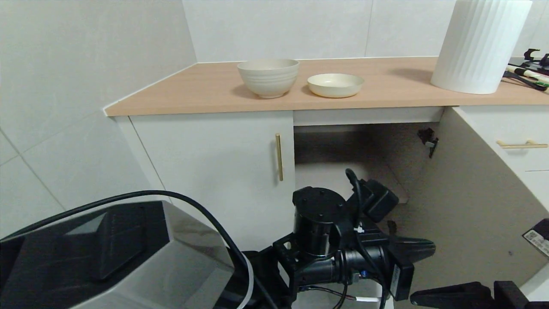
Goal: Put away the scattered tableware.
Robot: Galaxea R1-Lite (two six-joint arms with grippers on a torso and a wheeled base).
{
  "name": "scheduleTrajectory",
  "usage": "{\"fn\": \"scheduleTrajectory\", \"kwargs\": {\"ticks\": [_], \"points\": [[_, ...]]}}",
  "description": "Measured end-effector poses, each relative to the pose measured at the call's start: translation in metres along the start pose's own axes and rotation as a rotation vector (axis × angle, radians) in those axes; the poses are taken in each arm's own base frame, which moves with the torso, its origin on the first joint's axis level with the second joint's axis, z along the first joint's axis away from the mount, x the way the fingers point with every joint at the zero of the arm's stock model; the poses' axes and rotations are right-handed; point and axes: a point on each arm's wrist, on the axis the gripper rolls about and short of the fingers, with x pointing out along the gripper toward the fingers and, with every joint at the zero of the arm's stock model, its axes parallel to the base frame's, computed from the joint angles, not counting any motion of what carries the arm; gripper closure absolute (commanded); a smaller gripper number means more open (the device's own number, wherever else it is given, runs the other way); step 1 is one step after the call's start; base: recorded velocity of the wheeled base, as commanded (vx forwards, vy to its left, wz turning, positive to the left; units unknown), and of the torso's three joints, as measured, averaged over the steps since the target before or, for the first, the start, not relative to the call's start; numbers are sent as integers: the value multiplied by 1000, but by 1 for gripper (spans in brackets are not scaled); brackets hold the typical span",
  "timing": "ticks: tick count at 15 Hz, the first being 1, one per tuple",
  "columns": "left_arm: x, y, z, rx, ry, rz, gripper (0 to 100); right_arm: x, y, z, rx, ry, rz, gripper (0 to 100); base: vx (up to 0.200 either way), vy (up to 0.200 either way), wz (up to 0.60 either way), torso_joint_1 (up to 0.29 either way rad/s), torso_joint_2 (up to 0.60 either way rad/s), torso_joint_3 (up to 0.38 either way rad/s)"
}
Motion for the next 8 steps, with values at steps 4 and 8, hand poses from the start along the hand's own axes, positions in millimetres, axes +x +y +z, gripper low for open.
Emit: {"fn": "scheduleTrajectory", "kwargs": {"ticks": [4, 8], "points": [[-35, 21, 5, -25, 8, 94, 100, 0, -6, 6, 5, -34, -97, 0, 0, 0, 0, 0, 0, 0], [-86, 30, 25, -48, 3, 202, 100, 7, -19, 18, 26, -63, -215, 0, 0, 0, 0, 0, 0, 0]]}}
